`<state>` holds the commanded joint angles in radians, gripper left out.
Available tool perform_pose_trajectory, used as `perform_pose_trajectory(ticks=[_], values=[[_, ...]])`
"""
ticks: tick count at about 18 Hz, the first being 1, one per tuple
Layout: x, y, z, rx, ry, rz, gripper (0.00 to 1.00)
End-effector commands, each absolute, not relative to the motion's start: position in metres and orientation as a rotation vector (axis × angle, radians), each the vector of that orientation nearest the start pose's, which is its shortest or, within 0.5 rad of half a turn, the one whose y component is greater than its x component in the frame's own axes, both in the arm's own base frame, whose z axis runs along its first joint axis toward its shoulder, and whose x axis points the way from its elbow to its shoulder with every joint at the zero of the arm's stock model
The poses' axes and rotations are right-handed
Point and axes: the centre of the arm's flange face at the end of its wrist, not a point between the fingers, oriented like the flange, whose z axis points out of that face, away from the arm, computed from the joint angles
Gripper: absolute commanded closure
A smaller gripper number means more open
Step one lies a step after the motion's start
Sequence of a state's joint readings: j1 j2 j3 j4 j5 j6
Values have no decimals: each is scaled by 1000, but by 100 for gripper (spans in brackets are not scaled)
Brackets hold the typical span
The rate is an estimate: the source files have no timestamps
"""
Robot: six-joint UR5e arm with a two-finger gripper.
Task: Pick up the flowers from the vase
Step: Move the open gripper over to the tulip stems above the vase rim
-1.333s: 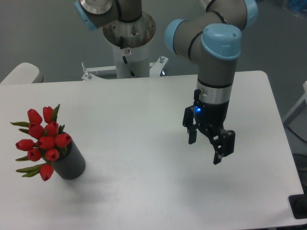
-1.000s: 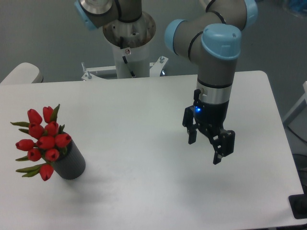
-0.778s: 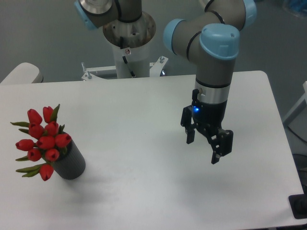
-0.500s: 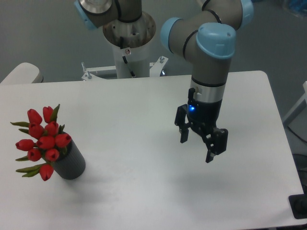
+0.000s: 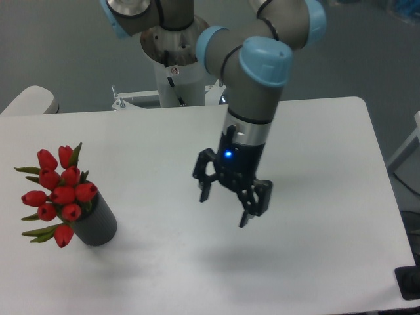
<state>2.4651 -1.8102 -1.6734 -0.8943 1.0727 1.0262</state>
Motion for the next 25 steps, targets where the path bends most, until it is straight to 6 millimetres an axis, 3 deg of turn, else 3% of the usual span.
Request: perform_pose_trajectory(ticks=[4, 8, 12, 18, 25], values=[[-330, 505, 379, -2394, 196, -247, 0], [-330, 495, 374, -2189, 168, -426, 0], [-308, 492, 359, -2172, 183, -484, 0], [-258, 518, 349, -2155, 341, -500, 0], [-223, 535, 328, -2128, 484, -489, 0]])
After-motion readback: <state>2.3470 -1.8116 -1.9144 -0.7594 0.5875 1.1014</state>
